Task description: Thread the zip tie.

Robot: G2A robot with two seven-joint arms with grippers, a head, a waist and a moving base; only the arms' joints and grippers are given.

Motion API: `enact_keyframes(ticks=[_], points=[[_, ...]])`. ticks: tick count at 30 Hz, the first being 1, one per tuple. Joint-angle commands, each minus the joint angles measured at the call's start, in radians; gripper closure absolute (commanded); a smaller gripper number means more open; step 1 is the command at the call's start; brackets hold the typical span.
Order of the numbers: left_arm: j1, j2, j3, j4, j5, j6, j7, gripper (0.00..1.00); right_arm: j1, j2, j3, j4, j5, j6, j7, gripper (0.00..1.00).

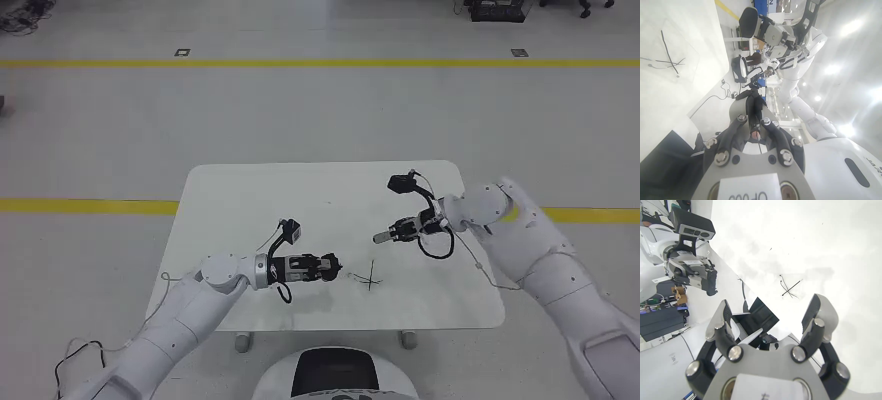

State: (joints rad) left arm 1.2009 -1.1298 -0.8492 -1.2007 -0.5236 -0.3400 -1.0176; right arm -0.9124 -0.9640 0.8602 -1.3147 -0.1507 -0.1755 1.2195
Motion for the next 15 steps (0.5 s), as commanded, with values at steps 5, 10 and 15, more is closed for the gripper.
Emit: enact_keyframes(ticks=[5, 10, 15], points=[[0.000, 0.000, 0.000, 0.000, 0.000, 0.000, 0.000, 1.00, 0.000, 0.000, 0.000, 0.000, 0.000, 0.000, 0.000, 0.00], [0.000, 0.000, 0.000, 0.000, 0.000, 0.000, 0.000, 1.00, 0.000, 0.000, 0.000, 0.000, 0.000, 0.000, 0.000, 0.00], [0.000, 0.000, 0.000, 0.000, 0.000, 0.000, 0.000, 1.00, -0.004, 0.000, -0.006, -0.007, -0.022, 0.003, -0.009, 0.00]])
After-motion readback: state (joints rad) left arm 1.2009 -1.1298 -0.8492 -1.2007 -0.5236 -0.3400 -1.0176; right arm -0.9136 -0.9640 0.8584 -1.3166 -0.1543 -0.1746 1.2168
